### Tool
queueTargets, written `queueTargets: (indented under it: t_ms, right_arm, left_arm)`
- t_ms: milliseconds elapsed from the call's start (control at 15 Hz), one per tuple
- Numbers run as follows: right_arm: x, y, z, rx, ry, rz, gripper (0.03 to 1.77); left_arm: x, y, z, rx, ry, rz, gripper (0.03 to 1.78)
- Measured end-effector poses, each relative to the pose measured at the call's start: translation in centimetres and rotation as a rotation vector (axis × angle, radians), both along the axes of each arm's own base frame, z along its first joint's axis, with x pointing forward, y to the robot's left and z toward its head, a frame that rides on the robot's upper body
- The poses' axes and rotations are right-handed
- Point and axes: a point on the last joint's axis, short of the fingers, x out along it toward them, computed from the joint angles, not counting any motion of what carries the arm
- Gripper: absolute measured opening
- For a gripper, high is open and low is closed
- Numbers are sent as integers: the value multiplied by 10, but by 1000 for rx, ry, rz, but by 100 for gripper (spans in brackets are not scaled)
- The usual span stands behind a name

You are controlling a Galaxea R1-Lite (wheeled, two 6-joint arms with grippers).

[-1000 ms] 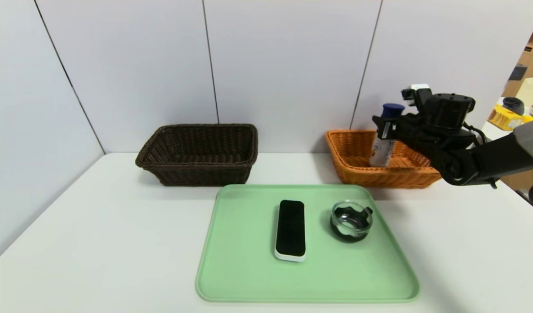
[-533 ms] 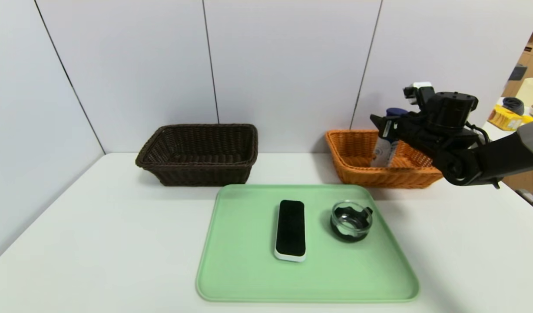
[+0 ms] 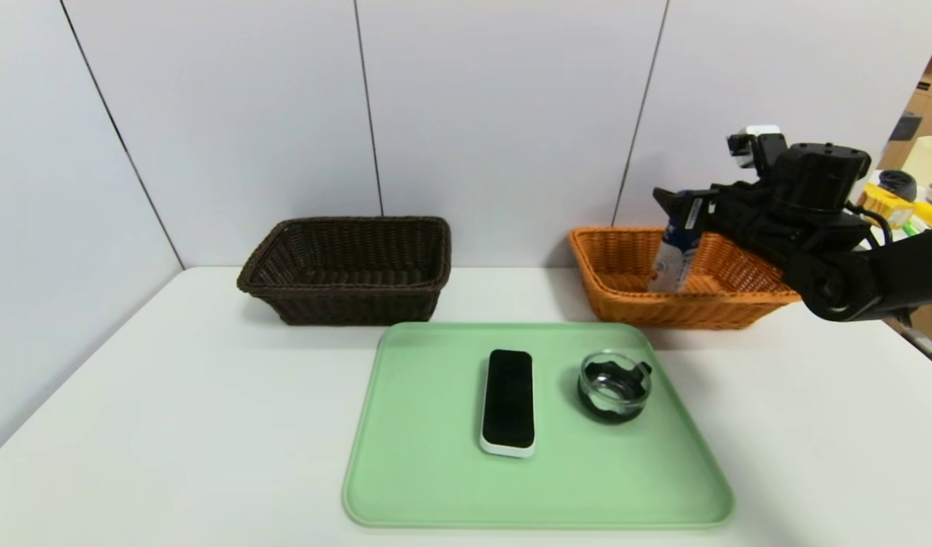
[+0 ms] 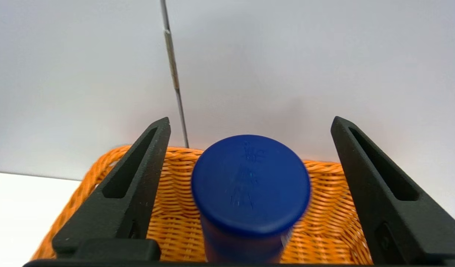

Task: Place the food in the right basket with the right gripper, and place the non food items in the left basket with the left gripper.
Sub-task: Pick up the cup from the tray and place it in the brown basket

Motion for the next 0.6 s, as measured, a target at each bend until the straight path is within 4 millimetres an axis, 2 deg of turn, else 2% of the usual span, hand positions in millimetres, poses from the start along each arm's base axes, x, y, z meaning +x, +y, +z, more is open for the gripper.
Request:
queueTargets:
  t_ms: [267, 600]
  right_arm:
    - [-47, 0, 20, -2, 23, 7, 159]
    - [-120, -3, 47, -6, -18, 7, 165]
  left_arm:
    - [0, 0, 0, 0, 0, 0, 169]
    - [0, 0, 0, 0, 0, 0, 169]
